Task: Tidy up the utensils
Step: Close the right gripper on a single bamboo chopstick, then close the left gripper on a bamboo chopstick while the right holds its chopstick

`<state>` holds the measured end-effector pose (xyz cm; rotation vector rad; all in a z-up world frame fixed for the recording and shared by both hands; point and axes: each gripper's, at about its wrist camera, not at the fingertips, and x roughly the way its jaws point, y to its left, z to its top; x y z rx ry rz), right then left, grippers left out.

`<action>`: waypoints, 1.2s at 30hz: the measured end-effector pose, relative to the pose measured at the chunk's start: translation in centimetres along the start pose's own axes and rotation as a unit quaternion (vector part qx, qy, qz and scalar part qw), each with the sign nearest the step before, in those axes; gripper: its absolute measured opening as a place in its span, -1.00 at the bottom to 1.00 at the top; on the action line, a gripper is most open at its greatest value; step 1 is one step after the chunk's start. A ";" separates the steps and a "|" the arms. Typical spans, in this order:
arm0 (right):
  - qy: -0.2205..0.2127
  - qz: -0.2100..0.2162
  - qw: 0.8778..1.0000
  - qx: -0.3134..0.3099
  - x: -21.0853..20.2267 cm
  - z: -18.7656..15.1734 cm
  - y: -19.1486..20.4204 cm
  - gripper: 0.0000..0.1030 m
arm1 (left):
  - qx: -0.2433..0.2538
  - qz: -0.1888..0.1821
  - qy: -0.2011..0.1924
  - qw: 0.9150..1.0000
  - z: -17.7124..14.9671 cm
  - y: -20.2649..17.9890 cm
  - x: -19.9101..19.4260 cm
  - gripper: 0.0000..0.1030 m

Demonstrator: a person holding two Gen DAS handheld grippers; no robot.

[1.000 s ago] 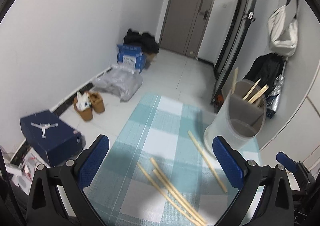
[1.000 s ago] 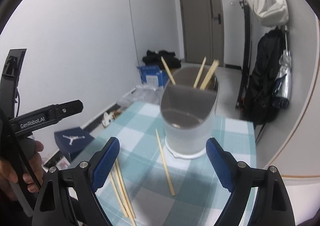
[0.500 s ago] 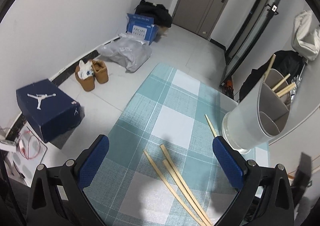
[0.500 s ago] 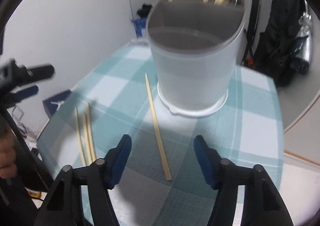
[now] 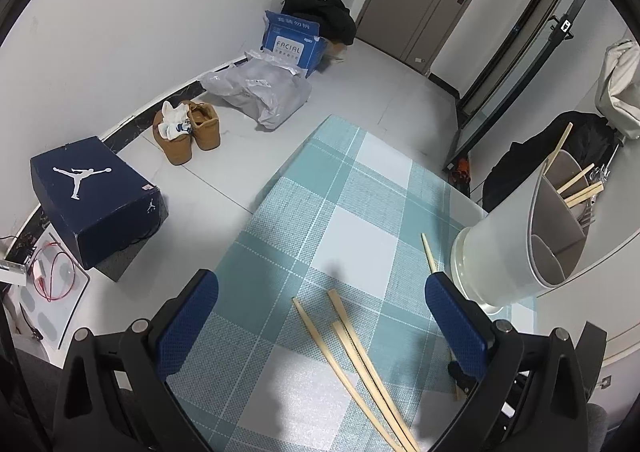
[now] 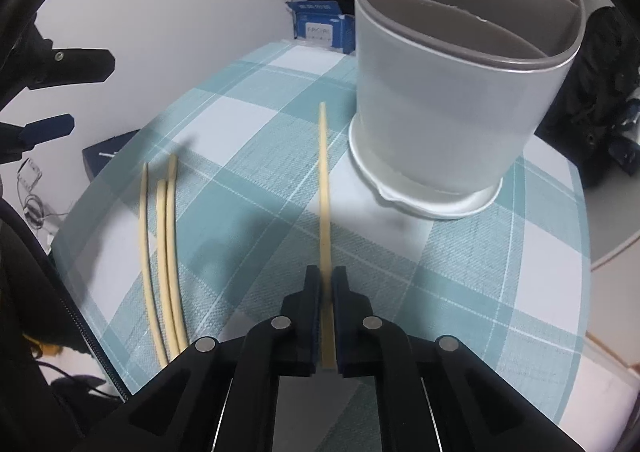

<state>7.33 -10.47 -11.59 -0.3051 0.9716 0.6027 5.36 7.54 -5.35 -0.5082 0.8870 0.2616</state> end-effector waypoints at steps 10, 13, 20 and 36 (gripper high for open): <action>0.106 0.041 0.993 -0.024 -3.4 -3.5 0.0 -0.90 | -0.025 -0.001 -0.005 1.000 0.7 0.7 -0.4 0.97; 0.135 0.039 0.989 -0.036 -4.0 -4.5 -0.2 -0.90 | -0.036 -0.001 0.000 0.999 1.0 1.2 -0.2 0.97; 0.172 0.050 0.982 -0.054 -3.8 -4.7 -0.5 -0.83 | -0.064 -0.009 0.017 0.998 1.3 2.1 0.0 0.97; 0.113 0.051 0.989 -0.078 1.0 4.0 1.9 -0.60 | -0.098 0.000 0.013 0.995 1.4 4.4 -0.1 0.97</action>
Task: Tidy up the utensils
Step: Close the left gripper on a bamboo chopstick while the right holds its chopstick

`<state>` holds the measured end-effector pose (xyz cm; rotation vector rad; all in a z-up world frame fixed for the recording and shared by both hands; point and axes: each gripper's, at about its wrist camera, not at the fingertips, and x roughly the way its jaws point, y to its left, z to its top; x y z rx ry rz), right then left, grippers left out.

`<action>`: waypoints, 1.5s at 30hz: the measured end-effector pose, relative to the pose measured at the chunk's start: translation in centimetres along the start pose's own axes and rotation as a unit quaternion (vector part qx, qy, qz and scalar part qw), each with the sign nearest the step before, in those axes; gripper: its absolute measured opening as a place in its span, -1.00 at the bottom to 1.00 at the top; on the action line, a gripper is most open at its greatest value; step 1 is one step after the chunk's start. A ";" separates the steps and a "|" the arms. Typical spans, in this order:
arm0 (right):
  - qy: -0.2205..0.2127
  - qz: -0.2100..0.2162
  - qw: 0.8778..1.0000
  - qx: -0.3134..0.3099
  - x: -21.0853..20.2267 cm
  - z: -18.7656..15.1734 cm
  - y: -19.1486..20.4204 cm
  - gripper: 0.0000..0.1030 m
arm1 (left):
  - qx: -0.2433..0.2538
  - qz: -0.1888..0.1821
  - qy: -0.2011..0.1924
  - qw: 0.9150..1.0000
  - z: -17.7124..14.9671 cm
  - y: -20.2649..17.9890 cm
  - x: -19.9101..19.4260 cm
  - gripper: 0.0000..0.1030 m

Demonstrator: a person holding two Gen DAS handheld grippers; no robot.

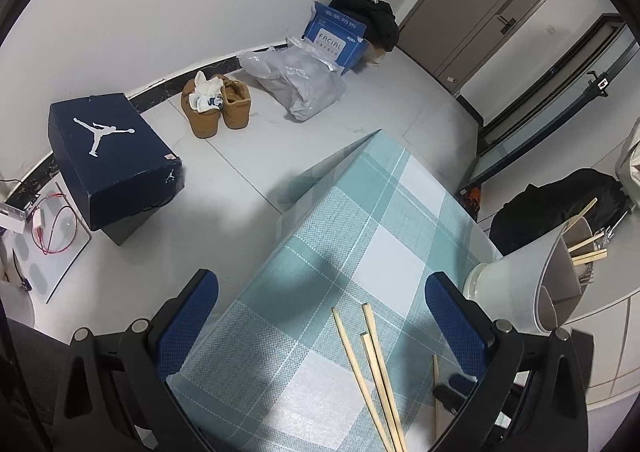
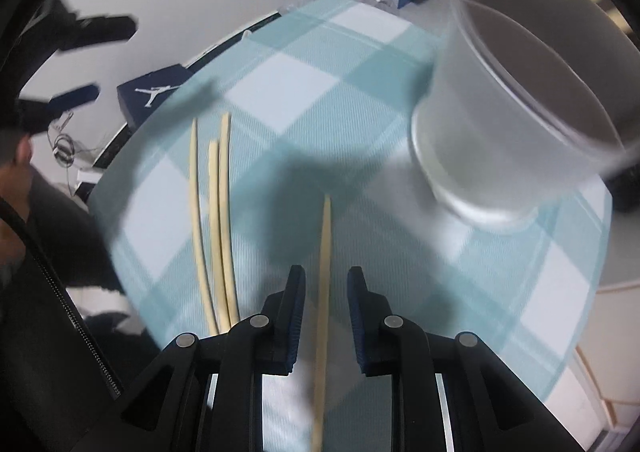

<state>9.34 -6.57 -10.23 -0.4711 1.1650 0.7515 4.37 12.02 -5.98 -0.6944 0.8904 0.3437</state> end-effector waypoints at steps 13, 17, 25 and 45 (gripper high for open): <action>-0.019 -0.040 0.997 -0.066 2.0 1.7 2.1 -0.93 | -0.011 0.003 0.033 0.999 0.2 1.2 0.6 0.97; -0.036 -0.022 0.998 -0.045 1.0 0.9 1.2 -0.94 | -0.009 0.010 0.048 0.999 -0.1 1.4 1.0 0.97; -0.147 0.038 0.987 0.049 -3.5 0.4 -0.8 -0.94 | 0.063 0.078 0.075 0.992 -1.7 0.4 2.7 0.97; -0.285 0.123 0.942 0.131 -8.6 -1.4 -4.9 -0.94 | 0.127 0.198 0.103 0.967 -4.3 -3.4 6.6 0.82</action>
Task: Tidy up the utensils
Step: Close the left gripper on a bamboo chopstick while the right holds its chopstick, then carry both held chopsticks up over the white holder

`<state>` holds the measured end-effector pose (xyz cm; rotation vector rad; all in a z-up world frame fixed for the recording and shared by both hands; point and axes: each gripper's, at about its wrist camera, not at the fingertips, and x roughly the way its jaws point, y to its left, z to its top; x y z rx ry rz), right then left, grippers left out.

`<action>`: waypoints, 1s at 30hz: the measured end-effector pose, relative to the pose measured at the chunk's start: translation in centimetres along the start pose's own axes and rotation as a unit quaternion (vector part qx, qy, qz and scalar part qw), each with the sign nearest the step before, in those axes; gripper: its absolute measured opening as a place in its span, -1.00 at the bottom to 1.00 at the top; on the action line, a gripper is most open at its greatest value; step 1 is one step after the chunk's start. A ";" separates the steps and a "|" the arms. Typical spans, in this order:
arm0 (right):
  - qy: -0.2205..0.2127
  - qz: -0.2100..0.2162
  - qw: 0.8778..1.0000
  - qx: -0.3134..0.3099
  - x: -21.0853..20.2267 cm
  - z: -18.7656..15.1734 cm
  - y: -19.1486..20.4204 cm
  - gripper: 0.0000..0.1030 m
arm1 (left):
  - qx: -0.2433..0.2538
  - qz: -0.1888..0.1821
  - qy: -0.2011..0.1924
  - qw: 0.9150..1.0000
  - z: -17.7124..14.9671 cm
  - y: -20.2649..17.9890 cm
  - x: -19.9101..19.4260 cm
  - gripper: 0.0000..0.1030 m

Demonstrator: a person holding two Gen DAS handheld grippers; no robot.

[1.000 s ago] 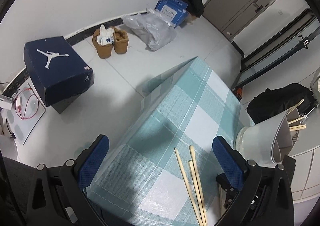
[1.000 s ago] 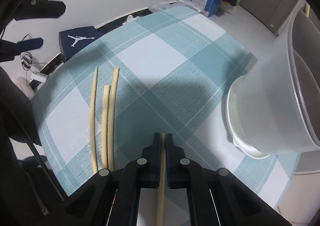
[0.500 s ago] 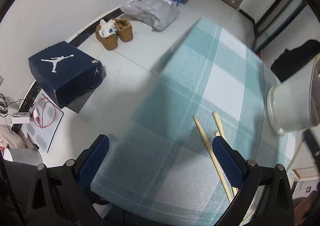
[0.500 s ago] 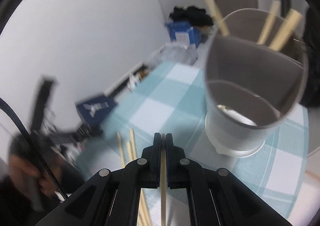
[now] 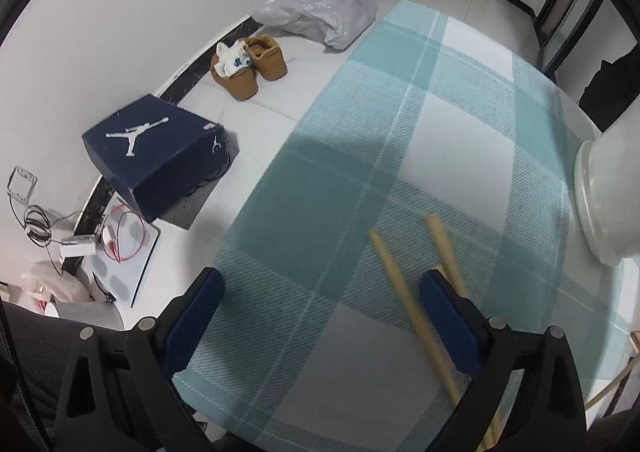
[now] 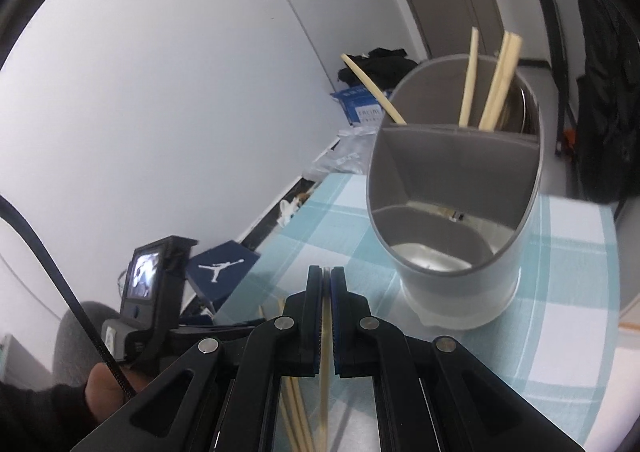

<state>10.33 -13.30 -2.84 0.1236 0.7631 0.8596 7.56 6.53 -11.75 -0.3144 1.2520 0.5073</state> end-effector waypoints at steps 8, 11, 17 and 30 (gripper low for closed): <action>-0.018 0.002 1.000 -0.015 -0.8 -0.2 -0.1 -0.94 | -0.009 -0.007 0.002 1.000 0.4 -1.1 -0.6 0.21; -0.021 0.006 1.000 -0.015 -0.7 -0.2 -0.5 -0.94 | -0.012 -0.005 0.007 1.000 0.5 -1.6 -0.6 0.01; -0.034 0.016 0.999 -0.017 -2.3 0.0 -0.8 -0.94 | -0.039 -0.004 0.008 0.999 0.6 -2.6 -0.9 -0.60; -0.058 0.015 0.998 -0.027 -5.5 -0.5 -0.4 -0.93 | -0.084 -0.088 -0.018 0.992 1.7 -2.4 -1.8 -0.97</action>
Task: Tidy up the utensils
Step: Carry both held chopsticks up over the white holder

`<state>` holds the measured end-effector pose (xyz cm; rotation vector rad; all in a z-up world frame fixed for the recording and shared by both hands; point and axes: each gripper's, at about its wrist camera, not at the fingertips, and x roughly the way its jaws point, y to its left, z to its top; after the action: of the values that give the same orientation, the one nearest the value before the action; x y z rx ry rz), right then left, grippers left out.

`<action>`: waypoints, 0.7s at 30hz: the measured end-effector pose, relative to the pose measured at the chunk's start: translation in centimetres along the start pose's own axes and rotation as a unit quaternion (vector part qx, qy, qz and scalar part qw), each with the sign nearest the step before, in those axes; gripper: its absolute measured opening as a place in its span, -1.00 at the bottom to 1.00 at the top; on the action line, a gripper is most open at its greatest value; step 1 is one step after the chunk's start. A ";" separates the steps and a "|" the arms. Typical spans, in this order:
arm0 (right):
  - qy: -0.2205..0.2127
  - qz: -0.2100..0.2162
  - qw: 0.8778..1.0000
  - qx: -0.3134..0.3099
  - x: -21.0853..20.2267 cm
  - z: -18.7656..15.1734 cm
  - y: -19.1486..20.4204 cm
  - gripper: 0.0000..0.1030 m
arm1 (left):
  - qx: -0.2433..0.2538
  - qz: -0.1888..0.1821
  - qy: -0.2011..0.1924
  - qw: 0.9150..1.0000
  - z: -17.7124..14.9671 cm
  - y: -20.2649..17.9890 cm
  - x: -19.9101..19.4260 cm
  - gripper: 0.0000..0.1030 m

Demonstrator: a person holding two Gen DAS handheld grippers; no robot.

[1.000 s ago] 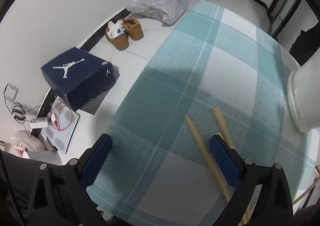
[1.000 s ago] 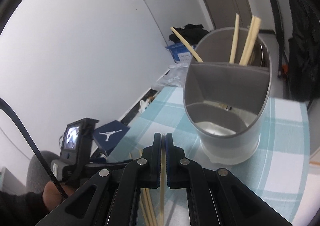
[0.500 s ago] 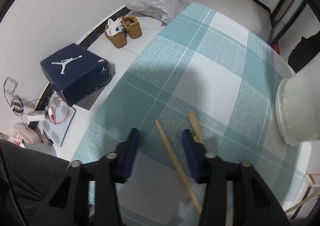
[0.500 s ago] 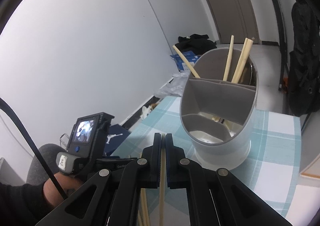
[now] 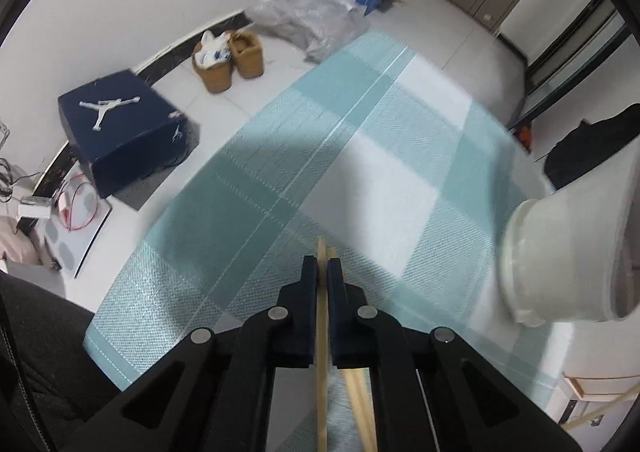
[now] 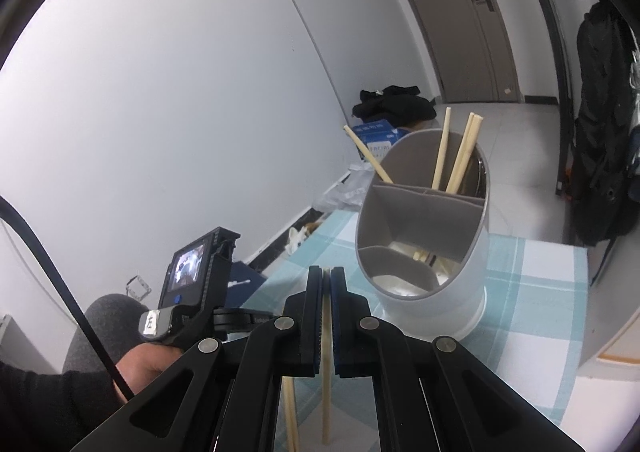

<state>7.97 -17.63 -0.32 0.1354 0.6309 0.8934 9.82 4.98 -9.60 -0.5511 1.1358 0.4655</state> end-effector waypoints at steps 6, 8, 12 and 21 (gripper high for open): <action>-0.002 -0.005 1.000 -0.014 -0.1 0.4 0.4 -0.94 | 0.043 -0.030 -0.060 0.997 0.2 -1.8 -3.4 -0.98; 0.000 -0.009 1.000 -0.016 0.0 0.3 0.5 -0.94 | 0.050 -0.042 -0.085 0.994 0.1 -1.8 -4.8 -0.98; 0.003 -0.016 1.000 -0.013 0.1 0.2 0.5 -0.94 | 0.087 -0.061 -0.131 0.986 -0.9 -2.4 -7.6 -0.98; 0.000 -0.036 0.999 0.001 -0.4 -0.2 0.3 -0.94 | 0.144 -0.092 -0.172 0.970 -2.2 -3.2 -10.1 -0.98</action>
<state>7.47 -17.78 -0.19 0.1145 0.6327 0.8235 6.55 0.42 -0.30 -0.3025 0.7920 0.2187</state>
